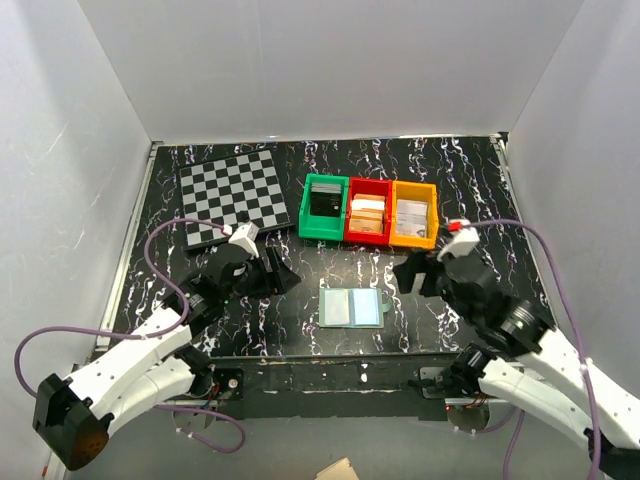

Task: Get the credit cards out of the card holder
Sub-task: Reset both arms

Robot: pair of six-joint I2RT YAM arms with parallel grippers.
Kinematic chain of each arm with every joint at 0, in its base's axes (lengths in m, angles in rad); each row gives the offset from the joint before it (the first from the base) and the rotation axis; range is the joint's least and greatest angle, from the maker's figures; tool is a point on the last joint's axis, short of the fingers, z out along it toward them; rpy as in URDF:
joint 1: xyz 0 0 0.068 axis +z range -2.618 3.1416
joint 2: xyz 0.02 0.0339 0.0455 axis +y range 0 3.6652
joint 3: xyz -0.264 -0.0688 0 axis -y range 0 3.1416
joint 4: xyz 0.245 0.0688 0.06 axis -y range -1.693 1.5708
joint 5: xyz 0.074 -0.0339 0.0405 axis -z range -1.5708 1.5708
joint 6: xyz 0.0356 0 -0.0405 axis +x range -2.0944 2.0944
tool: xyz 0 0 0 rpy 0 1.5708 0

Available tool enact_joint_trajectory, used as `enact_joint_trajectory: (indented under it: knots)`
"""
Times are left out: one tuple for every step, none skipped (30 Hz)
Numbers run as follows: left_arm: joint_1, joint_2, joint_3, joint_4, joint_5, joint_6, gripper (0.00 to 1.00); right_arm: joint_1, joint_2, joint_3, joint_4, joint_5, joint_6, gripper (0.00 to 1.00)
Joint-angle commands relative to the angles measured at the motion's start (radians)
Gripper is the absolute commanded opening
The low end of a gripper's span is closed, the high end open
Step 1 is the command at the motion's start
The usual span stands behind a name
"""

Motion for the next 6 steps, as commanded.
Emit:
enact_joint_trajectory:
  knots:
    - [0.003,-0.036,0.029,-0.084,-0.064,0.017,0.67,0.003,-0.155,-0.071,-0.064,0.071,0.126,0.93]
    - [0.003,-0.039,0.026,-0.087,-0.061,0.018,0.66,0.003,-0.159,-0.073,-0.075,0.068,0.125,0.93]
    - [0.003,-0.052,0.020,-0.084,-0.063,0.008,0.65,0.003,-0.158,-0.068,-0.087,0.062,0.120,0.93]
    - [0.003,-0.062,0.016,-0.081,-0.064,0.000,0.66,0.003,-0.155,-0.060,-0.099,0.051,0.117,0.93]
    - [0.003,-0.078,0.014,-0.081,-0.063,-0.006,0.67,0.005,-0.149,-0.051,-0.110,0.039,0.114,0.93]
    - [0.003,-0.091,0.015,-0.083,-0.096,-0.011,0.69,0.003,-0.146,-0.039,-0.122,0.030,0.114,0.93]
